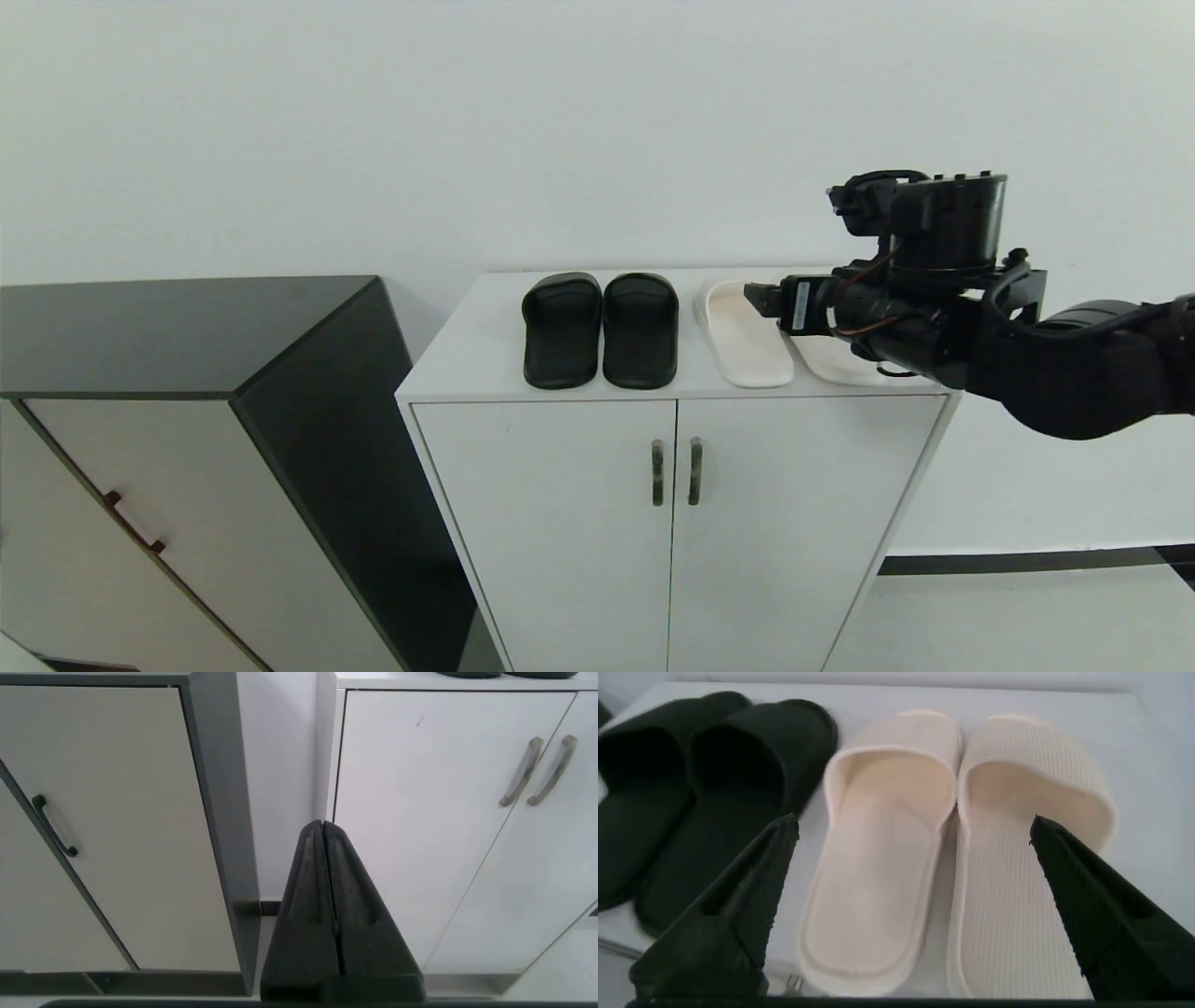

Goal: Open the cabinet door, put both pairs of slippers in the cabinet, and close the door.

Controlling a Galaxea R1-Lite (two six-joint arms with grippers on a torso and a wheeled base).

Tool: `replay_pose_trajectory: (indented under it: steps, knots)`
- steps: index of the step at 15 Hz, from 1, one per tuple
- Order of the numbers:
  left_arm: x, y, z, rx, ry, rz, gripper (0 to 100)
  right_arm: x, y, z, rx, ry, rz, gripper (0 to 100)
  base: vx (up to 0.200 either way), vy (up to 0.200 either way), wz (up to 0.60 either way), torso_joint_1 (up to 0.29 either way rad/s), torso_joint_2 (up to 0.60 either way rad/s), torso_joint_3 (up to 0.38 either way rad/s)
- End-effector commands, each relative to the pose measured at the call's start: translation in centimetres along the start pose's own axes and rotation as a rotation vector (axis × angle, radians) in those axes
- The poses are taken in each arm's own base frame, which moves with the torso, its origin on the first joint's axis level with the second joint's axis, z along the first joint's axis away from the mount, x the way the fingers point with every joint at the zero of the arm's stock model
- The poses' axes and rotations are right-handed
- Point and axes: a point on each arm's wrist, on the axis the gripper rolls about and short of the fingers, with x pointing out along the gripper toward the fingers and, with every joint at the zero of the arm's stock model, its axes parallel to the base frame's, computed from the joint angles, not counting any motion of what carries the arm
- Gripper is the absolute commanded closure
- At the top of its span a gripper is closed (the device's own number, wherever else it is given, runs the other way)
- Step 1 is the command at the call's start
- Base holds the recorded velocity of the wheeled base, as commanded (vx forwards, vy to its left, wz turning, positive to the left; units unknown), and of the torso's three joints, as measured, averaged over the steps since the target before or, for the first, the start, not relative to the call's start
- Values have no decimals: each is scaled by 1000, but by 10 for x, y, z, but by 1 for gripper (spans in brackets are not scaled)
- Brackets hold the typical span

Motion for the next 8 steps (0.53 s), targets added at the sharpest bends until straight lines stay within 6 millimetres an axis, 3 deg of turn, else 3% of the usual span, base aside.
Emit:
replay_pose_trajectory:
  steps: [1, 8]
  knots:
    - [0, 0, 0, -2, 1, 1, 100, 26, -3, -16, -9, 34, -32, 0, 0, 0, 0, 0, 0, 0]
    - [0, 0, 0, 0, 1, -10, 100, 66, -11, -22, 0, 19, -72, 0, 0, 0, 0, 0, 0, 0]
